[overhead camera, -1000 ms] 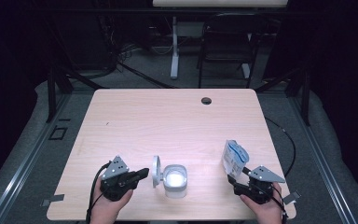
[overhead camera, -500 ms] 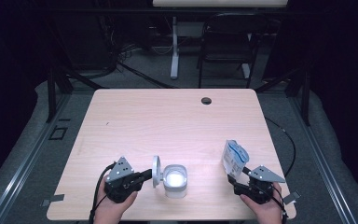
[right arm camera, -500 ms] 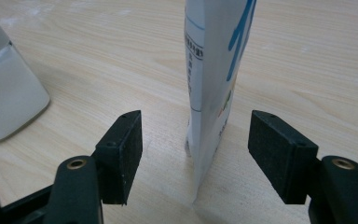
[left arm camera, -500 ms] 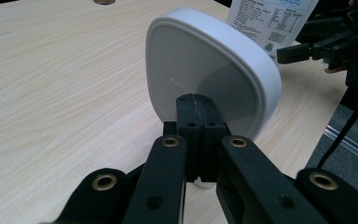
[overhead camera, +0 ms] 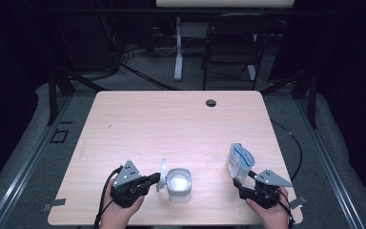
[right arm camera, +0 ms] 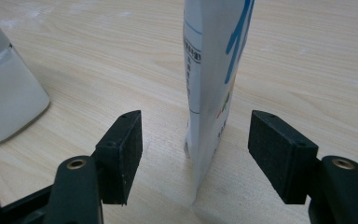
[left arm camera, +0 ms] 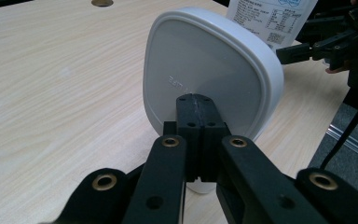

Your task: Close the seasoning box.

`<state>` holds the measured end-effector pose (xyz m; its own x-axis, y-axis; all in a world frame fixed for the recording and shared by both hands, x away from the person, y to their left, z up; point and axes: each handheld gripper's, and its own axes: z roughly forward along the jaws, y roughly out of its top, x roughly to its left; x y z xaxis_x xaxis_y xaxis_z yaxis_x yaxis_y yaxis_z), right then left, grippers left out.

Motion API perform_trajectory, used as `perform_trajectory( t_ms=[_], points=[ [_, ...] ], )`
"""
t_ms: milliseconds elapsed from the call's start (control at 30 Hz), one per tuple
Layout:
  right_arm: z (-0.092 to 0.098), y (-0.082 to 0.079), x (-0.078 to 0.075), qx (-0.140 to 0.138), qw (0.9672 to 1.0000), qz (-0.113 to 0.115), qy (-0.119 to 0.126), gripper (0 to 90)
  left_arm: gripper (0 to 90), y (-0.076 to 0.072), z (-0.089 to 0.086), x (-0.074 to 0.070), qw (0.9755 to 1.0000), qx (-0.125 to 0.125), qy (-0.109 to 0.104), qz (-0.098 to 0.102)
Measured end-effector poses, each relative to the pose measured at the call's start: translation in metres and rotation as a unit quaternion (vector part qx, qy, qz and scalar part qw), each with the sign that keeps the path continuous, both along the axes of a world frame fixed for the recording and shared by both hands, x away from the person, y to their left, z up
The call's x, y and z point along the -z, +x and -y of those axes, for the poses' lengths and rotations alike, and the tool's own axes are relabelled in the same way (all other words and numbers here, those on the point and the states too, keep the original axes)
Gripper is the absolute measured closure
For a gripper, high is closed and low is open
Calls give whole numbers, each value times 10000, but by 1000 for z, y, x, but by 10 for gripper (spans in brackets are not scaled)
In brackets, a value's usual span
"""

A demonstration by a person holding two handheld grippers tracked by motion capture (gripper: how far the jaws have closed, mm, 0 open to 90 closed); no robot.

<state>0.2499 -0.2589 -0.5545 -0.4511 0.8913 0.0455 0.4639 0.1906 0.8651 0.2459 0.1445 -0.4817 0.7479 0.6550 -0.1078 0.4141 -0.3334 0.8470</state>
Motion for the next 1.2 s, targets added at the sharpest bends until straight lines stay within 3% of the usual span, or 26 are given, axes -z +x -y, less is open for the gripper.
perform_trajectory(
  t_ms=[500, 867, 1200],
  points=[
    [0, 0, 0, 2, 10000, -18, -22, 351, 900, -2, 24, 6, 9993, 317, 177, -17],
    [-1, 0, 1, 13, 10000, 28, -10, 351, 900, -6, 23, 2, 9992, 358, 151, 9],
    [-1, 0, 0, 5, 10000, 43, -20, 351, 900, -7, 7, -6, 9997, 217, 11, 54]
  ],
)
